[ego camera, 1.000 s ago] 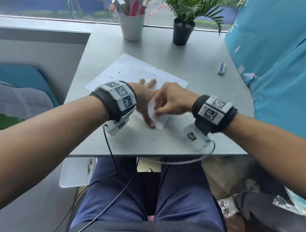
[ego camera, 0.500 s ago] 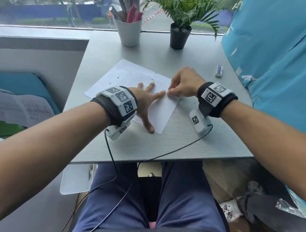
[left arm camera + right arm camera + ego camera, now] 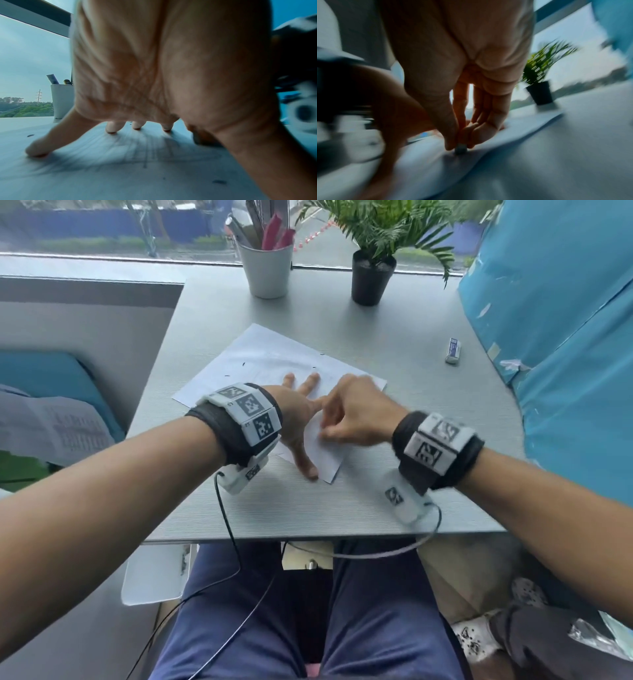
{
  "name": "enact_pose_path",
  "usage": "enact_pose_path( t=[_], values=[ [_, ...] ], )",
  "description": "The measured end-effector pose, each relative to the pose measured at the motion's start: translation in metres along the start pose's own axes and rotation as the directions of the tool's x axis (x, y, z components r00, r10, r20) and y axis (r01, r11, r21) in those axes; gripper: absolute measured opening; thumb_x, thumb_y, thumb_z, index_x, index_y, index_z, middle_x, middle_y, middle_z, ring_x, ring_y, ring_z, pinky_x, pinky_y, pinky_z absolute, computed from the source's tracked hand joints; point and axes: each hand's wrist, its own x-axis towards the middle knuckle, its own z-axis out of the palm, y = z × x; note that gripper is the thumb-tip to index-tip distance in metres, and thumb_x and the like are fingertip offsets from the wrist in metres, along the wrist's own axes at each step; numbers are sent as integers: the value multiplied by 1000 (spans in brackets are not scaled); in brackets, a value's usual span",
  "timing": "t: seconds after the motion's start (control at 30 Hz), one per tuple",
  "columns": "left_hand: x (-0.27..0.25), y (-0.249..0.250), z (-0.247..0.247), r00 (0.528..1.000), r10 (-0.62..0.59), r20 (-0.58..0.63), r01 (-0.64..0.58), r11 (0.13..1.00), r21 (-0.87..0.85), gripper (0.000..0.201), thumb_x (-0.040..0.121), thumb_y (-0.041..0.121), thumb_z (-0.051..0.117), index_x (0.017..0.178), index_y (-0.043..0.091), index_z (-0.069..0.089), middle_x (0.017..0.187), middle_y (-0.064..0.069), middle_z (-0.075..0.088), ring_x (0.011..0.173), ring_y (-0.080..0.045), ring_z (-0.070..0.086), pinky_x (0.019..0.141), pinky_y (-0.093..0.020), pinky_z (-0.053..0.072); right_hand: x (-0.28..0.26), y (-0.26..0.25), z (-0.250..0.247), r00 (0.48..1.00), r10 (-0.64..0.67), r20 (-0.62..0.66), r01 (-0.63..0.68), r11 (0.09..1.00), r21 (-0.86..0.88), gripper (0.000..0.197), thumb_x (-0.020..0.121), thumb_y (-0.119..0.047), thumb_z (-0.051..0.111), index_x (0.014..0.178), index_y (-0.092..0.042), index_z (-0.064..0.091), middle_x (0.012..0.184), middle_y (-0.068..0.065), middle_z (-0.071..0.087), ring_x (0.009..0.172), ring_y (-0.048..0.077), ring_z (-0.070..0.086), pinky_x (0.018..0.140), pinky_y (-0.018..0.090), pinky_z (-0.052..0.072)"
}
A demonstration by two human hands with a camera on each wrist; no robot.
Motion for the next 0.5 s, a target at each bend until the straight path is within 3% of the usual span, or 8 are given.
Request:
enact_pose_path(
  t=[0.07, 0.13, 0.2, 0.27, 0.37, 0.43, 0.5],
  values=[
    [3, 1, 0, 999, 33, 16, -34, 998, 49, 154, 26, 90, 76, 150, 54, -8, 158, -1, -37, 140, -43, -36, 108, -80, 0, -3, 0, 5, 997, -40, 65, 38, 999, 33, 7, 73, -21, 80, 69, -23, 75, 64, -14, 66, 59, -4, 59, 55, 11, 43],
    [1, 3, -3, 1000, -8, 6, 7, 1000, 26, 155, 34, 81, 83, 149, 54, -17, 158, 0, -37, 143, -43, -32, 110, -79, 5, 13, 17, -13, 1000, 8, 1, -8, 1000, 27, 6, 72, -23, 82, 76, -20, 78, 67, -7, 70, 57, -4, 57, 54, 11, 43],
    [-7, 7, -7, 999, -50, -10, 50, 999, 10, 156, 40, 71, 89, 145, 54, -25, 158, 2, -38, 146, -41, -28, 111, -77, 11, 29, 40, -36, 985, 140, -102, -135, 990, 49, 10, 70, -22, 84, 77, -17, 79, 69, -1, 72, 55, 0, 58, 56, 14, 45],
    [-8, 8, -8, 999, -52, -15, 53, 998, 24, 157, 39, 71, 89, 144, 55, -28, 158, 3, -37, 147, -40, -27, 110, -77, 13, 38, 52, -46, 967, 217, -132, -208, 975, 81, 10, 69, -19, 85, 75, -15, 78, 66, 1, 72, 55, 6, 63, 61, 18, 49],
    [-8, 7, -11, 998, -61, 4, 61, 996, 72, 156, 39, 77, 85, 143, 56, -29, 159, 4, -36, 148, -40, -23, 110, -76, 16, 42, 49, -44, 969, 212, -127, -209, 977, 35, 8, 68, -14, 83, 74, -15, 78, 63, 1, 70, 57, 9, 64, 57, 16, 47],
    [-6, 5, -17, 998, -56, -11, 57, 995, 87, 146, 45, 82, 79, 147, 56, -21, 163, 5, -28, 152, -38, -10, 114, -70, 19, 43, 46, -43, 968, 211, -134, -209, 977, 29, 8, 68, -14, 82, 75, -14, 78, 64, 1, 71, 60, 10, 64, 55, 15, 45],
    [-2, 4, -26, 996, -17, -84, 21, 999, 45, 130, 54, 84, 73, 155, 49, -1, 167, 4, -6, 152, -33, 13, 117, -60, 26, 44, 47, -44, 967, 219, -129, -216, 976, 39, 8, 68, -14, 83, 74, -15, 78, 66, 2, 72, 60, 9, 64, 56, 16, 47]
  ],
)
